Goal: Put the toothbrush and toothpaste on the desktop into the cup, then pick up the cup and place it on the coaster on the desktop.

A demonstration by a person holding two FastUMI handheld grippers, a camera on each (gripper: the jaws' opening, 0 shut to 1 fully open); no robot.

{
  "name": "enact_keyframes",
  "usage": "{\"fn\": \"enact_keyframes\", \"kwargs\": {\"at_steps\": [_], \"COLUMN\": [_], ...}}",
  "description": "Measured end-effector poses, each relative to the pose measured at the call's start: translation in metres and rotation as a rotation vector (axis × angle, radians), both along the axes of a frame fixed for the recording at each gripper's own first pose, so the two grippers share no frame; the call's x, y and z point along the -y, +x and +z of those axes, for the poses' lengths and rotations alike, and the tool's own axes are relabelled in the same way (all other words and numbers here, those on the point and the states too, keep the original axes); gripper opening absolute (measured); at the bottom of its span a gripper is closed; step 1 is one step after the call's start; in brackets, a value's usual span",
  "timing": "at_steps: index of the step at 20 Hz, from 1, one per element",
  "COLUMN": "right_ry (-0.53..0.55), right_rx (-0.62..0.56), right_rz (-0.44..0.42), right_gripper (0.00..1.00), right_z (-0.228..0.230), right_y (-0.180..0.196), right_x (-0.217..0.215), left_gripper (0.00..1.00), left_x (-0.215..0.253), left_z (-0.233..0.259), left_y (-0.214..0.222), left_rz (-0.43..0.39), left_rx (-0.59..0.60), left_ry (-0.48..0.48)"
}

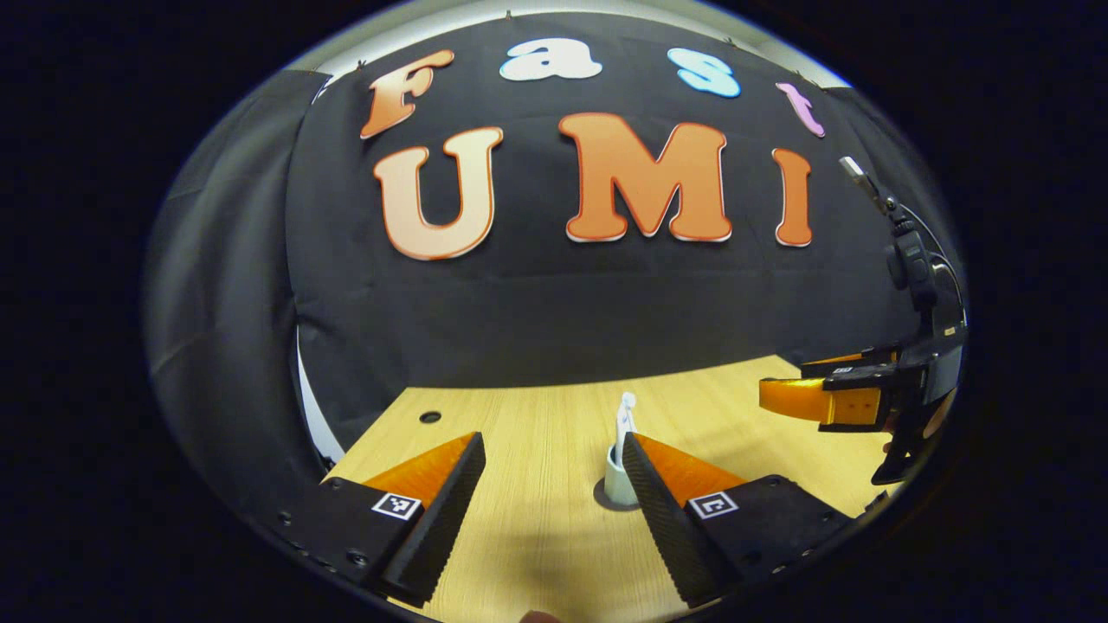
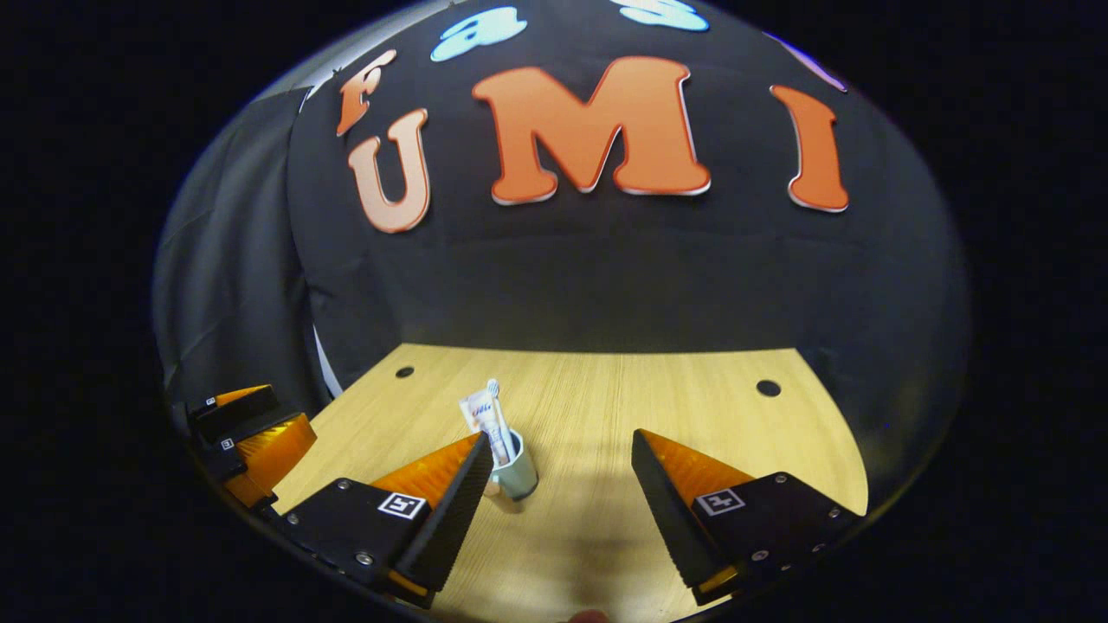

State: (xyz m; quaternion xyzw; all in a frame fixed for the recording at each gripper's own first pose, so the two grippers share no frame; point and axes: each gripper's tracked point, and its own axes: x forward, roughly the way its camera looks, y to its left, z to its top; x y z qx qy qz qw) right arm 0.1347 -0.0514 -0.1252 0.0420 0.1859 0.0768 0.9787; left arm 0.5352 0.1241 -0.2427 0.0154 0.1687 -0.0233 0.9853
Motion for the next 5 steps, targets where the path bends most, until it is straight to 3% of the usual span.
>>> {"fn": "enact_keyframes", "kwargs": {"at_steps": [5], "right_ry": [0.028], "right_rx": [0.185], "right_rz": [-0.022], "right_gripper": [0.97], "right_z": [0.059], "right_y": [-0.024], "right_x": [0.032], "left_gripper": [0.96], "left_x": [0.020], "left_z": [0.049], "left_y": [0.005], "left_rz": [-0.013], "left_rx": [0.185], "left_ry": [0.003]}}
